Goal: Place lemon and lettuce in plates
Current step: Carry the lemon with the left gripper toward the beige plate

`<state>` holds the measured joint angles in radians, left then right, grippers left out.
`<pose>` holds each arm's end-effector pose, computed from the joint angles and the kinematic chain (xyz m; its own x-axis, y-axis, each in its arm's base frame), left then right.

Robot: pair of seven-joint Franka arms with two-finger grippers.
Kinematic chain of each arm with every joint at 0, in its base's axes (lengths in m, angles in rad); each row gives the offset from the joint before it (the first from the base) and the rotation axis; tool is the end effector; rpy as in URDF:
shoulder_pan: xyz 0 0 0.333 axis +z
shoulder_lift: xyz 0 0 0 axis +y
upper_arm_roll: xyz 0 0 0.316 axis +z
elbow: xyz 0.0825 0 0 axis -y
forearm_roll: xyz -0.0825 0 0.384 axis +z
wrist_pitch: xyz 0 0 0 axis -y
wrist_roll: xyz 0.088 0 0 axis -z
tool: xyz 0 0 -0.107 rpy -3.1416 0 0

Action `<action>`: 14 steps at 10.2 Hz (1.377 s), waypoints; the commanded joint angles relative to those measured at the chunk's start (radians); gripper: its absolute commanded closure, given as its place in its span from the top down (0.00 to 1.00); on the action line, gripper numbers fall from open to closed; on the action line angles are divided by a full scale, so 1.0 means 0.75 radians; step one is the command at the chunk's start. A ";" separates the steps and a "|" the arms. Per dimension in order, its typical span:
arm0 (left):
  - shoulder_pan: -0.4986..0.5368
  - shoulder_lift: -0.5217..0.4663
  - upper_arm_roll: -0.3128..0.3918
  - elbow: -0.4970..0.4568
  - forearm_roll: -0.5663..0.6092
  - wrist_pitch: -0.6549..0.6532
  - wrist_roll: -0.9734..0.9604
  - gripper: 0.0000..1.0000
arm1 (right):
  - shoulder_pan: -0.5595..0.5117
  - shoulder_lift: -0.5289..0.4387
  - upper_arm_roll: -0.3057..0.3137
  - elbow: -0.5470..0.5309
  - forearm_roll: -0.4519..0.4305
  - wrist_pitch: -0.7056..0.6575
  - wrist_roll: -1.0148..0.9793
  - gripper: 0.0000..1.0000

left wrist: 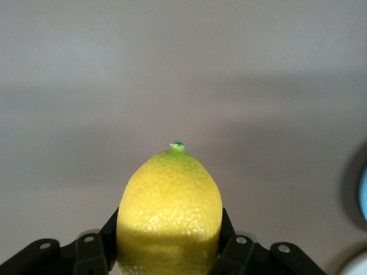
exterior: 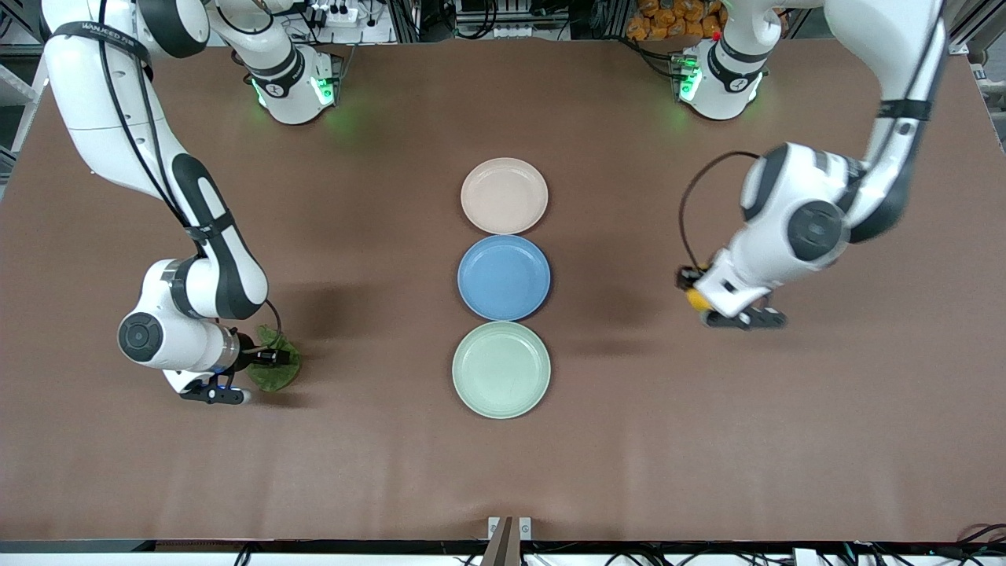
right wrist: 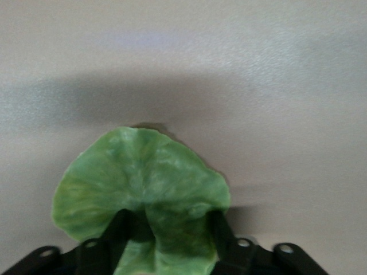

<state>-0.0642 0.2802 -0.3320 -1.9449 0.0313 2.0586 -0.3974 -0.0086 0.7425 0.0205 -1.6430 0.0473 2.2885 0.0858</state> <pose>0.5483 -0.2197 0.3340 0.9866 -0.0104 -0.1631 -0.0102 -0.9999 0.0021 0.6751 0.0077 0.1724 0.9889 -0.1088 -0.1013 -0.1131 -0.9929 -0.0377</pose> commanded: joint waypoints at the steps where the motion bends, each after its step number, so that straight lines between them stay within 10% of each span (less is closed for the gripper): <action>1: 0.008 -0.100 -0.213 -0.113 0.013 0.016 -0.334 0.00 | 0.005 0.004 0.016 0.004 0.021 0.000 -0.020 0.01; 5: -0.047 -0.030 -0.510 -0.151 0.013 0.143 -0.935 0.00 | 0.026 -0.012 0.014 0.033 0.019 -0.045 -0.022 0.00; 10: -0.315 0.127 -0.506 -0.184 0.038 0.410 -1.441 0.00 | 0.113 -0.031 0.022 0.319 0.045 -0.445 0.108 0.00; 14: -0.436 0.337 -0.464 -0.176 0.327 0.609 -1.701 0.00 | 0.283 -0.027 0.020 0.419 0.174 -0.397 0.276 0.00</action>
<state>-0.3671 0.4614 -0.7015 -2.0966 0.1788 2.4646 -1.5891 0.1632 0.7166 0.0415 -1.3538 0.1400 1.9722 0.2413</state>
